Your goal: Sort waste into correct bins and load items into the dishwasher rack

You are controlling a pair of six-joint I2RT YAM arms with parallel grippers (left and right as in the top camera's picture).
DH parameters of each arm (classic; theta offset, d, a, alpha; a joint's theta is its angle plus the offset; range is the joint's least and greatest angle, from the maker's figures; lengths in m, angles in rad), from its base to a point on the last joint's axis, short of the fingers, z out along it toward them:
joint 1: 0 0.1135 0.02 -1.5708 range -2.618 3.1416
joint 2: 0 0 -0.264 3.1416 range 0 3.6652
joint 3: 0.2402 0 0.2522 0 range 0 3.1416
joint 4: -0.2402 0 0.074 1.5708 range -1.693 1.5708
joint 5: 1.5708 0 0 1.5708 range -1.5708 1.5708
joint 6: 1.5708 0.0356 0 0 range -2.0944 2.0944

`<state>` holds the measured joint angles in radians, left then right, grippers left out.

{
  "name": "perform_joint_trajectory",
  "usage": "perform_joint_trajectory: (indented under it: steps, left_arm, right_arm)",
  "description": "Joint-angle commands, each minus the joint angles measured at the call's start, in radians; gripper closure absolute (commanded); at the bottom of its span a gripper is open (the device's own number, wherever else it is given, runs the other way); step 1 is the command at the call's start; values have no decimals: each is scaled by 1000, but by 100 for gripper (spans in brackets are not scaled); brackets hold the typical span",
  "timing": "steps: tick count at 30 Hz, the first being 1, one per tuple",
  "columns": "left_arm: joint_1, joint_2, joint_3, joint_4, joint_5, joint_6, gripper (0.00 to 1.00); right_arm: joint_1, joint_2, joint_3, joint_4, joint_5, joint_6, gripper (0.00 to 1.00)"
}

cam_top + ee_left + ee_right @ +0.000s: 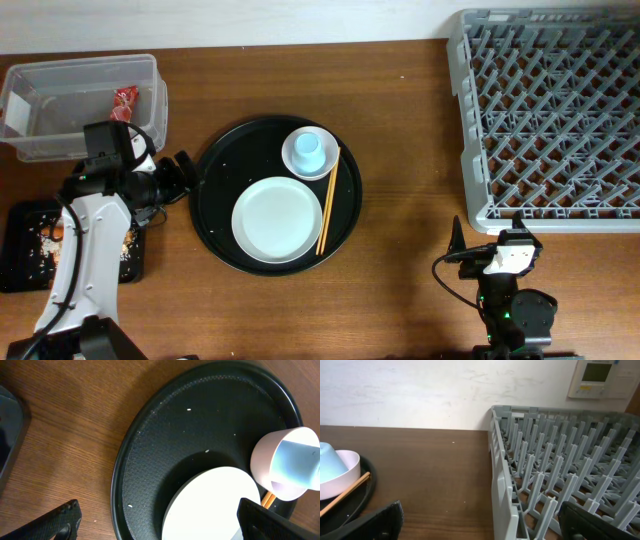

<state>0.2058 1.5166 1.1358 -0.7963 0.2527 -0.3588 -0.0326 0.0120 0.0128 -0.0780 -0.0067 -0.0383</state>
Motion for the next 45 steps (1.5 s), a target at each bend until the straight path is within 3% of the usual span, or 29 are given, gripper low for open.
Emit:
perform_joint_trajectory:
  steps: [1, 14, 16, 21, 23, 34, 36, 39, 45]
  left_arm:
    - [-2, 3, -1, 2, -14, 16, 1]
    - [-2, 3, -1, 2, -14, 16, 1]
    - [-2, 3, -1, 2, -14, 16, 1]
    - [-2, 3, -1, 2, -14, 16, 1]
    - [-2, 3, -1, 2, -14, 16, 1]
    - [-2, 3, -1, 2, -14, 16, 1]
    - [-2, 3, -1, 2, -14, 16, 1]
    - [-2, 3, -1, 2, -14, 16, 1]
    - [-2, 3, -1, 2, -14, 16, 1]
  right_arm:
    - [6, -9, -7, -4, 8, -6, 2]
    - [6, -9, -7, 38, -18, -6, 2]
    - [6, -9, -7, 151, -236, -6, 2]
    - [6, -9, -7, 427, -1181, 98, 2]
    - [6, -9, -7, 443, -1312, 103, 2]
    - [7, -9, -7, 580, -1312, 103, 2]
    - [7, -9, -7, 608, -1222, 107, 2]
    - [7, -9, -3, 676, -977, 230, 2]
    - [7, 43, 85, 677, -695, 238, 2]
